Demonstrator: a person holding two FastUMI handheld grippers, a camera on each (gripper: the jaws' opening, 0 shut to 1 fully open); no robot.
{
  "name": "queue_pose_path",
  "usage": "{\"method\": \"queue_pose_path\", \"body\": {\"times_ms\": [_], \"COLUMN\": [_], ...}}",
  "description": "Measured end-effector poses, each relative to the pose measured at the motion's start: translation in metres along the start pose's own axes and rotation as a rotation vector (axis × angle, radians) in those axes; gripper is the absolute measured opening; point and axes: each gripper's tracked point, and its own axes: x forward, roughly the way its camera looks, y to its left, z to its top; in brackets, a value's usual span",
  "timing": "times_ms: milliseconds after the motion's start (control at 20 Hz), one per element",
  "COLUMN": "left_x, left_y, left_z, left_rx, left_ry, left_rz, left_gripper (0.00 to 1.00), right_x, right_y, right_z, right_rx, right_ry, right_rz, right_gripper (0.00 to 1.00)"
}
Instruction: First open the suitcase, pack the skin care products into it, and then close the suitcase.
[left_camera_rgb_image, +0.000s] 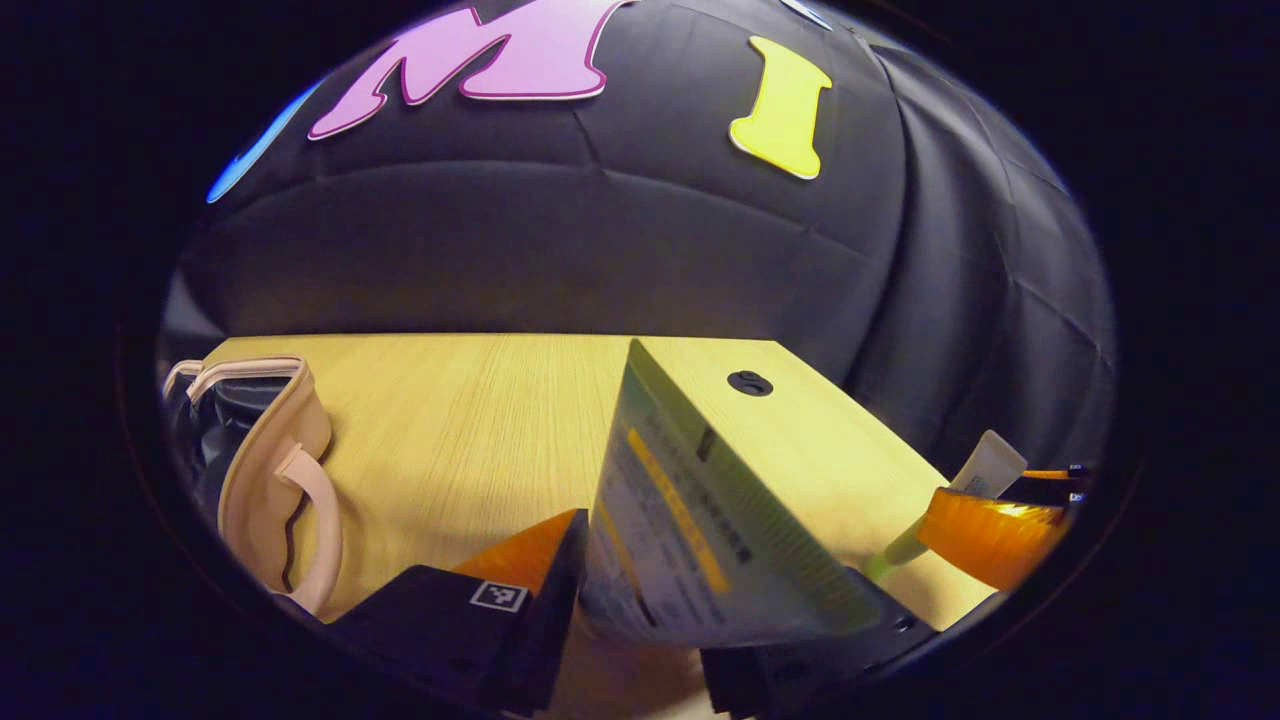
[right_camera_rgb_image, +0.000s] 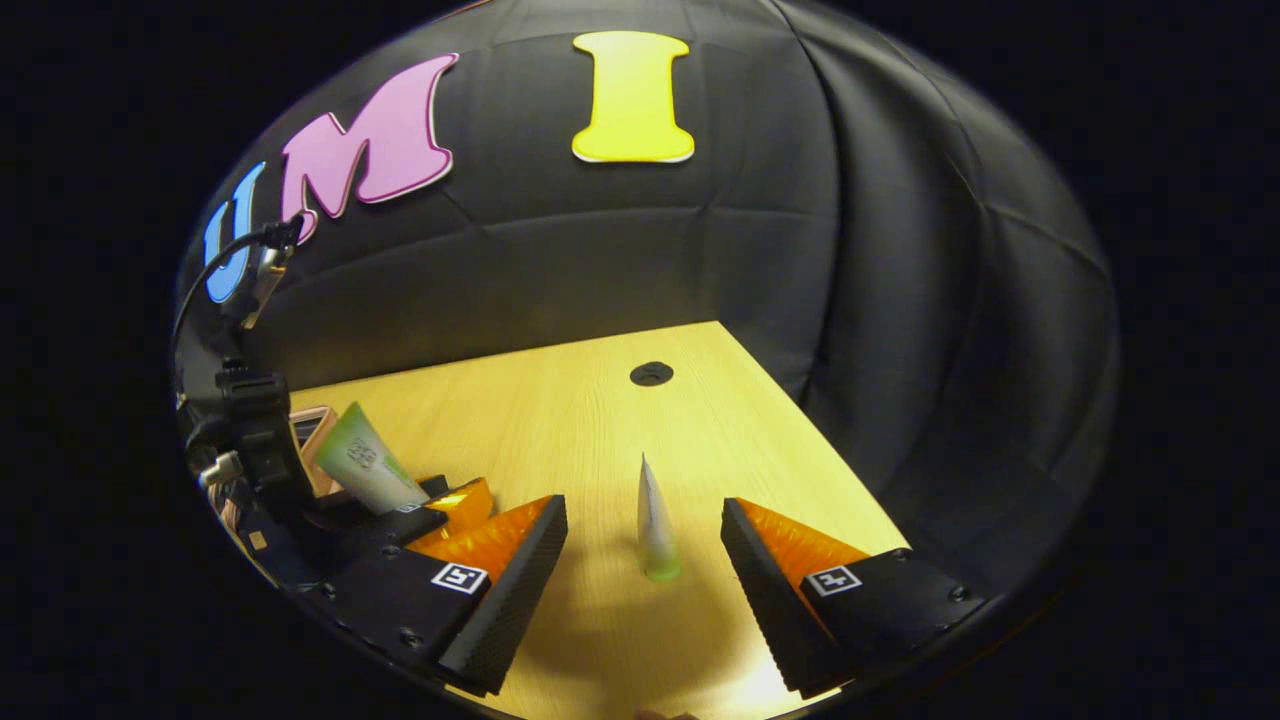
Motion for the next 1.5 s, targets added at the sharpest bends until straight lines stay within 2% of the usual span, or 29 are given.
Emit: {"method": "queue_pose_path", "body": {"times_ms": [50, 150, 350, 450, 550, 600, 700, 750, 800, 850, 1050, 1100, 1150, 1200, 1350, 1450, 1500], "left_x": [0.004, 0.001, -0.008, -0.016, -0.021, -0.025, -0.030, -0.033, -0.037, -0.041, -0.072, -0.085, -0.099, -0.118, -0.174, -0.212, -0.226], "left_y": [0.002, 0.004, 0.006, 0.012, 0.017, 0.019, 0.024, 0.026, 0.028, 0.031, 0.041, 0.044, 0.048, 0.054, 0.089, 0.127, 0.144], "left_z": [0.000, -0.001, -0.005, -0.008, -0.011, -0.012, -0.016, -0.018, -0.018, -0.019, 0.002, 0.010, 0.017, 0.024, 0.045, 0.051, 0.055], "left_rx": [0.017, 0.031, -0.001, -0.028, -0.047, -0.053, -0.054, -0.056, -0.060, -0.064, -0.062, -0.062, -0.066, -0.071, -0.078, -0.068, -0.077], "left_ry": [-0.003, 0.005, 0.020, 0.026, 0.031, 0.035, 0.042, 0.042, 0.042, 0.040, -0.014, -0.032, -0.044, -0.055, -0.091, -0.101, -0.109], "left_rz": [0.013, 0.026, 0.012, 0.016, 0.020, 0.020, 0.023, 0.023, 0.024, 0.025, 0.013, 0.005, 0.000, 0.001, 0.041, 0.103, 0.128], "left_gripper": [0.58, 0.51, 0.46, 0.42, 0.43, 0.43, 0.43, 0.42, 0.42, 0.42, 0.43, 0.42, 0.43, 0.42, 0.42, 0.39, 0.42], "right_x": [0.008, 0.020, 0.037, 0.044, 0.049, 0.052, 0.060, 0.061, 0.061, 0.053, 0.008, -0.008, -0.025, -0.042, -0.090, -0.118, -0.129], "right_y": [0.000, 0.000, 0.002, 0.001, -0.005, -0.004, -0.005, -0.001, 0.002, 0.004, 0.024, 0.032, 0.042, 0.053, 0.089, 0.121, 0.135], "right_z": [-0.002, -0.008, -0.016, -0.023, -0.024, -0.023, -0.022, -0.021, -0.023, -0.025, -0.002, 0.006, 0.013, 0.020, 0.032, 0.034, 0.034], "right_rx": [0.005, -0.007, -0.037, -0.081, -0.127, -0.127, -0.126, -0.117, -0.116, -0.121, -0.173, -0.174, -0.177, -0.182, -0.228, -0.289, -0.302], "right_ry": [0.003, 0.010, 0.017, 0.022, 0.004, -0.005, 0.000, -0.007, 0.000, 0.010, -0.036, -0.055, -0.068, -0.083, -0.098, -0.101, -0.100], "right_rz": [0.000, -0.013, -0.022, -0.034, -0.062, -0.061, -0.071, -0.056, -0.042, -0.031, 0.021, 0.037, 0.056, 0.081, 0.148, 0.205, 0.233], "right_gripper": [0.99, 0.98, 0.98, 0.94, 0.82, 0.71, 0.34, 0.32, 0.23, 0.27, 0.24, 0.19, 0.24, 0.24, 0.24, 0.24, 0.24]}}
